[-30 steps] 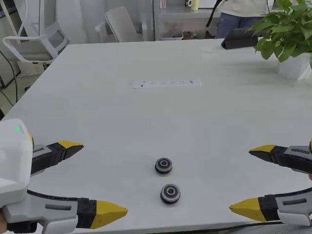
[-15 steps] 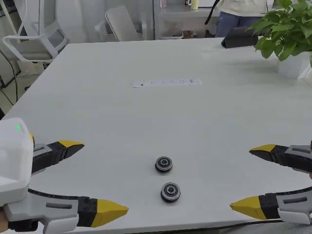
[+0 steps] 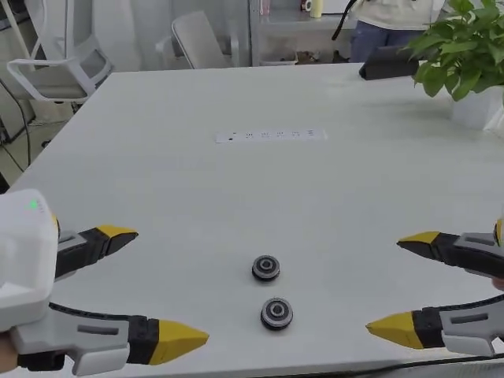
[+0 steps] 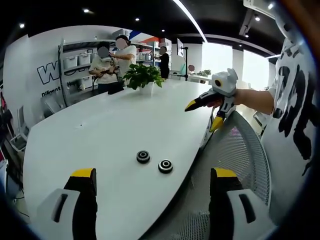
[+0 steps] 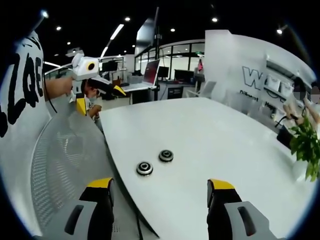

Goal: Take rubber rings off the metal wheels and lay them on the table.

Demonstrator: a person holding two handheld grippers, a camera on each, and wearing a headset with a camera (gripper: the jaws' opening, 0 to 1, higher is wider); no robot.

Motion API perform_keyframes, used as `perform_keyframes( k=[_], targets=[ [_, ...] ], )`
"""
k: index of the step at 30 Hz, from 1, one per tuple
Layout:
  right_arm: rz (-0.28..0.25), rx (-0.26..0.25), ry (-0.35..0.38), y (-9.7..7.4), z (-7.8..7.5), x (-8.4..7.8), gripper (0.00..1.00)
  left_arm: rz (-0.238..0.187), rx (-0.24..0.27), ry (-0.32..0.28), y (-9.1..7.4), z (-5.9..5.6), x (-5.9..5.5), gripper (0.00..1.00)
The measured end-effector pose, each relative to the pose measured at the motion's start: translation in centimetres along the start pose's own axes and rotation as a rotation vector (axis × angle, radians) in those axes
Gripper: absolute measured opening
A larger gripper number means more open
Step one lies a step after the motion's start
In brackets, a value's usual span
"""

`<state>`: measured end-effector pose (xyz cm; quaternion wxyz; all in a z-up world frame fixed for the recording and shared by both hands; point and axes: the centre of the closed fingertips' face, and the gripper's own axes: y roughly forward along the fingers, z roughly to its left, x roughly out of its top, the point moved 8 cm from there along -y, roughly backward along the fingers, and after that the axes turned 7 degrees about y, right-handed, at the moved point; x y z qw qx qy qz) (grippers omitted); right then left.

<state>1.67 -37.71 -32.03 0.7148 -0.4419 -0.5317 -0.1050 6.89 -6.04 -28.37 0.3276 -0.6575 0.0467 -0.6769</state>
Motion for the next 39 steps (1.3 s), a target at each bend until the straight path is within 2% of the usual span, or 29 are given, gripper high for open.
perform_keyframes(
  k=[17, 39],
  targets=[
    [-0.002, 0.025, 0.001, 1.0, -0.3, 0.1, 0.75, 0.008, -0.01, 0.005, 0.7, 0.5, -0.1, 0.92],
    [0.017, 0.09, 0.011, 3.9, -0.2, -0.2, 0.74, 0.022, -0.053, 0.03, 2.9, 1.3, 0.0, 0.91]
  ],
)
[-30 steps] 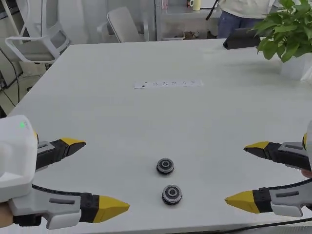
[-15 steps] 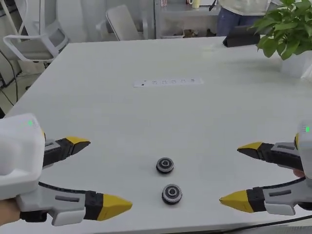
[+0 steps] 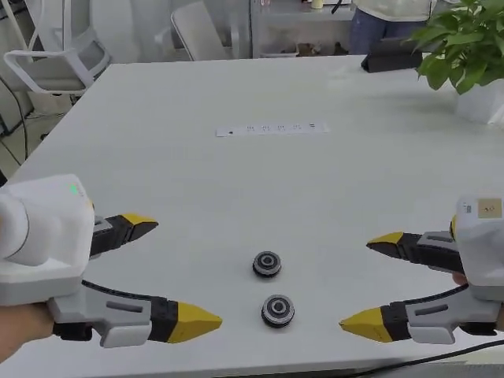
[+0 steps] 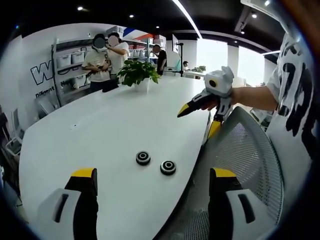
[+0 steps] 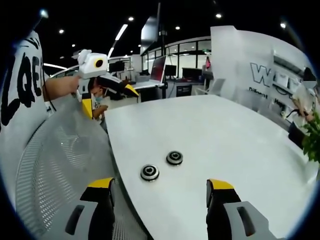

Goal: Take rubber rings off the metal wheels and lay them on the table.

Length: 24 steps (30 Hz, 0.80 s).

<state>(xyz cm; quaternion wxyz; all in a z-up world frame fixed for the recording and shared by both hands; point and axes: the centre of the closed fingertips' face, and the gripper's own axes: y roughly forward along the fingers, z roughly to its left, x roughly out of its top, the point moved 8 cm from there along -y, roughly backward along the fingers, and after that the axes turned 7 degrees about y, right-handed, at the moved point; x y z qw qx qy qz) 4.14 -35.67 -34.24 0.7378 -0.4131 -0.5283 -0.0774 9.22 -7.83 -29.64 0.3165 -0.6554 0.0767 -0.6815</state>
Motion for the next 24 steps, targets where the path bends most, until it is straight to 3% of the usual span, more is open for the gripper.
perform_keyframes(
  k=[21, 24],
  targets=[
    [-0.025, 0.059, -0.017, 2.5, -0.5, 0.4, 0.69, 0.008, -0.044, 0.039, 2.1, 0.5, 0.1, 0.88],
    [-0.005, 0.062, -0.032, 2.9, -0.6, 0.3, 0.68, 0.01, -0.055, 0.049, 2.6, 0.6, 0.2, 0.85]
  ],
)
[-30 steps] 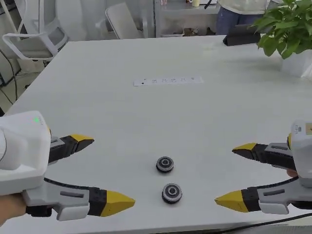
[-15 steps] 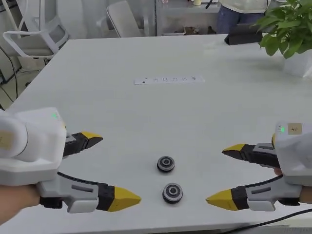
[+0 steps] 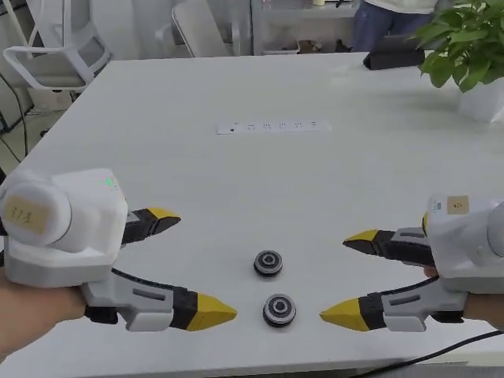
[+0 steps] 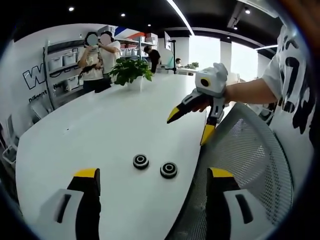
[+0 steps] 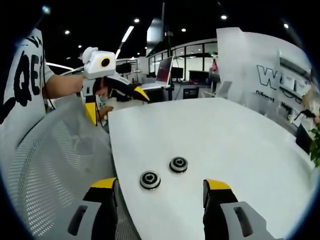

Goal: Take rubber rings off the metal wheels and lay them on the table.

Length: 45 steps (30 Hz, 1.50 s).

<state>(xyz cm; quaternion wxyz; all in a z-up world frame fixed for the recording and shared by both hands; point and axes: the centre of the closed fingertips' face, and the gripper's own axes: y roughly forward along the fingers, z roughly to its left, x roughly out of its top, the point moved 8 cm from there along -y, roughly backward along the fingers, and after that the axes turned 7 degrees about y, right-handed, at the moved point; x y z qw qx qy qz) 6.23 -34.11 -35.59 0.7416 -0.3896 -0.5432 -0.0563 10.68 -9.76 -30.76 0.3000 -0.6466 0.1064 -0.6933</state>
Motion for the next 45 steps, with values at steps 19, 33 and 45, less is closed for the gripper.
perform_keyframes(
  k=[19, 33, 45],
  targets=[
    [0.021, 0.039, -0.015, 1.7, -0.6, -0.4, 0.64, 0.008, -0.074, 0.042, 2.9, -0.1, 0.1, 0.79],
    [0.05, 0.061, -0.011, 3.3, -1.1, -1.0, 0.6, 0.031, -0.103, 0.038, 4.8, 0.3, -0.8, 0.7],
    [0.077, 0.093, -0.018, 4.5, -1.2, -1.6, 0.57, 0.041, -0.14, 0.031, 6.3, 0.3, -0.9, 0.66]
  ],
)
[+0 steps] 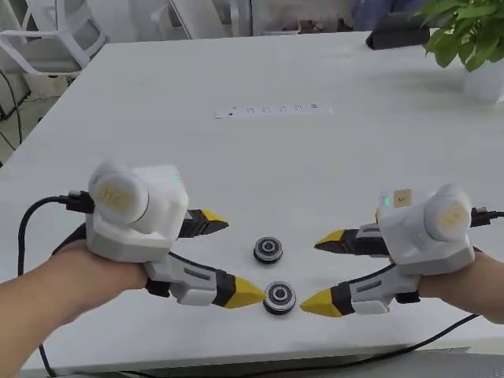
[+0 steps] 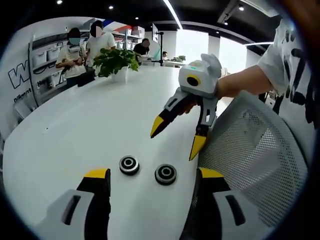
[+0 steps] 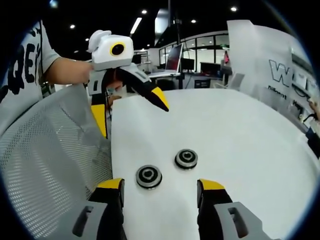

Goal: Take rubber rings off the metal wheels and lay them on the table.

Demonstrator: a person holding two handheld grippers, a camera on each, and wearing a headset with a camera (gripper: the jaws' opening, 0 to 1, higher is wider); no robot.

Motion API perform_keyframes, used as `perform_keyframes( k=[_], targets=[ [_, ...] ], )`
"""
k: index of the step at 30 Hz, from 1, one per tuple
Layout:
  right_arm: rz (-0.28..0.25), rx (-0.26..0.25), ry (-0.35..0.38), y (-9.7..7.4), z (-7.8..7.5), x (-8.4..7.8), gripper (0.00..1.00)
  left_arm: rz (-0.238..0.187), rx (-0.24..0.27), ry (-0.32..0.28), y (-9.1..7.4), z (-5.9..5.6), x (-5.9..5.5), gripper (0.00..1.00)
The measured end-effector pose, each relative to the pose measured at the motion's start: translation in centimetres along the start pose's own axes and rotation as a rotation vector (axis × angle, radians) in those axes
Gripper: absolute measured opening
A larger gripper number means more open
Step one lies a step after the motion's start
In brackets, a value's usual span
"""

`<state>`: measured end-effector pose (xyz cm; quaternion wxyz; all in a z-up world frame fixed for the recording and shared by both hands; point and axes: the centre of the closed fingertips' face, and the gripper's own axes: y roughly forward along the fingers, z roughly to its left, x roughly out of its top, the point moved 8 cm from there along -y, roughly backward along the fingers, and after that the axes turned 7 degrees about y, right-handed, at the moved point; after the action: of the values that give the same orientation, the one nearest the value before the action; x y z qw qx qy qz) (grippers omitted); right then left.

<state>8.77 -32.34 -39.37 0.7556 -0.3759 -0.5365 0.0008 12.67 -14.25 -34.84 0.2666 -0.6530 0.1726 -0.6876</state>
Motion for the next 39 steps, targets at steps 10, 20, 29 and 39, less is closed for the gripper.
perform_keyframes(
  k=[10, 20, 29, 39],
  targets=[
    [0.016, 0.016, 0.009, 0.7, -0.3, -0.7, 0.55, 0.023, -0.046, 0.018, 1.9, -0.4, -0.3, 0.58],
    [0.034, 0.031, 0.004, 1.4, -0.3, -1.0, 0.52, 0.063, -0.091, 0.025, 3.4, -0.8, -1.0, 0.52],
    [0.039, 0.045, 0.0, 1.8, -0.1, -1.2, 0.51, 0.082, -0.113, 0.047, 4.2, -0.9, -1.5, 0.42],
    [0.036, 0.052, -0.004, 2.0, -0.1, -1.1, 0.48, 0.085, -0.138, 0.058, 5.3, -1.4, -1.5, 0.36]
  ],
)
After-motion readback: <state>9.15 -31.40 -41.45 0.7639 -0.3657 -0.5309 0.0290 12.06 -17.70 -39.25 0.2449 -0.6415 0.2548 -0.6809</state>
